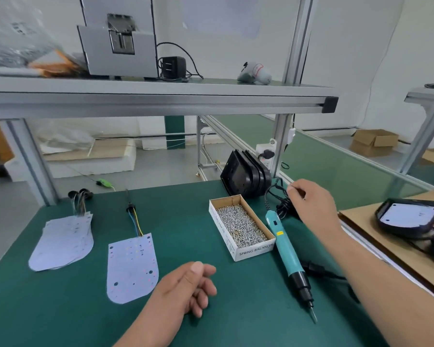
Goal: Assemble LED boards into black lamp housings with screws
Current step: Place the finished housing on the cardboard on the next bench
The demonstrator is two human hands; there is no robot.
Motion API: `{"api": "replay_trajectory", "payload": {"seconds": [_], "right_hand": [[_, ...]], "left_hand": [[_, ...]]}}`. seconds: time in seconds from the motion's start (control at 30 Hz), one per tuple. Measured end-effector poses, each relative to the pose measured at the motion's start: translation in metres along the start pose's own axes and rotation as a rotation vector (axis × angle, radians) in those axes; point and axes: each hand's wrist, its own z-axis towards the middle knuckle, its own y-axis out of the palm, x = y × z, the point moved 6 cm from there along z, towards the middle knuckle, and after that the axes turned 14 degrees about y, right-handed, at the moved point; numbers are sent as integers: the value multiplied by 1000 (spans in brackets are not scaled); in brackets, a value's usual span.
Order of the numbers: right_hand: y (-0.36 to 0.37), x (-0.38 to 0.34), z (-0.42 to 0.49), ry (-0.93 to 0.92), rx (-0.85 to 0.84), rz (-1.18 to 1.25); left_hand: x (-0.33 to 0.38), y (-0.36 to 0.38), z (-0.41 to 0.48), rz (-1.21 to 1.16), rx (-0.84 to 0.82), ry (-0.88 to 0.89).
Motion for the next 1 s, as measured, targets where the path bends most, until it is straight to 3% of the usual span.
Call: {"api": "replay_trajectory", "payload": {"seconds": [0.23,0.5,0.63,1.0], "right_hand": [[36,-56,13,-170,48,-160],[97,-119,55,-386,-47,-674],[114,-119,63,-368,-110,-825],[121,-114,68,-300,-160,-829]], "left_hand": [[0,2,0,2,-10,4],[2,3,-2,57,-49,7],[5,4,-4,91,-63,12],[10,4,-6,120,-68,2]]}}
